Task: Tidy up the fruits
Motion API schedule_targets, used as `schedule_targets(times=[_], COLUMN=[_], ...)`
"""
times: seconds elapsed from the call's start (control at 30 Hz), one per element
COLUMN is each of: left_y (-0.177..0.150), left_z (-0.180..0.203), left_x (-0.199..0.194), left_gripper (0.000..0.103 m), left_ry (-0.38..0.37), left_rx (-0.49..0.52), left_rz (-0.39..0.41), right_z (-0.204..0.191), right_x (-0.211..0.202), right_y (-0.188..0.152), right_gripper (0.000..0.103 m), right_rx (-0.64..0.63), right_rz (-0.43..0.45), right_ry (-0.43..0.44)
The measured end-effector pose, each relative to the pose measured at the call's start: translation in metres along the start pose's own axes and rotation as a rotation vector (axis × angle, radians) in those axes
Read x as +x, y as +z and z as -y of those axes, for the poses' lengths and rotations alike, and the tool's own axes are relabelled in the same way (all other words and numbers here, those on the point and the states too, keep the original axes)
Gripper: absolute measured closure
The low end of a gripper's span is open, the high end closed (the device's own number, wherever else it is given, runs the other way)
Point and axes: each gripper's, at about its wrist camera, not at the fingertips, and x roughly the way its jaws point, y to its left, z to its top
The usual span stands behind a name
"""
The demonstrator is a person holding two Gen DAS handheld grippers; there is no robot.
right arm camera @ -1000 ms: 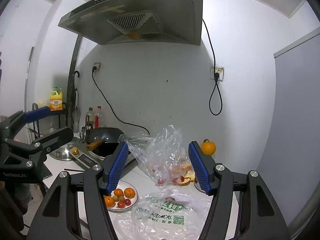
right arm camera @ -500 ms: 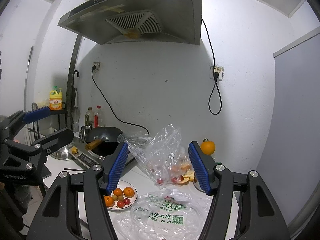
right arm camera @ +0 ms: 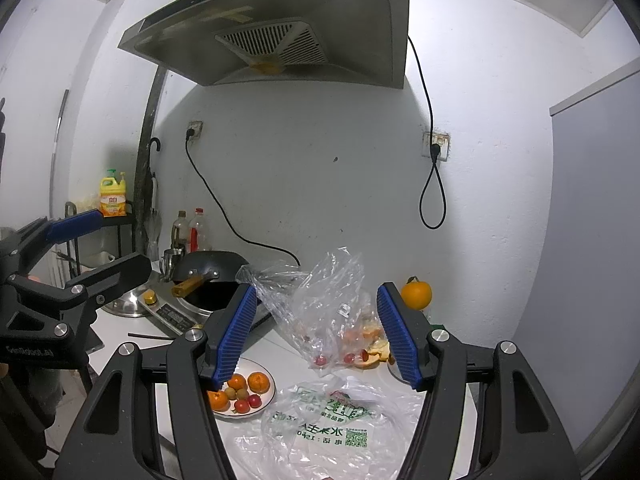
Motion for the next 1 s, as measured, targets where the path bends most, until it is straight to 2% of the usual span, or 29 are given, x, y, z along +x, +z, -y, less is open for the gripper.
schedule_targets(times=[0.57,1.0], left_y=[-0.0013,-0.0004], left_z=[0.0008,0.0066], left_x=[-0.0004,-0.0015], left_gripper=[0.001,0.001], left_ry=[0.003,-0.031], left_rx=[0.001,0.023], left_rz=[0.001,0.009], right_z=[-0.0026,-0.0011], right_x=[-0.0012,-0.0022], right_y=[0.0001,-0.0001], right_gripper=[0.037,0.037], right_rx=[-0.004,-0.001], right_rz=[0.001,0.000], right_ry=[0.007,0.008])
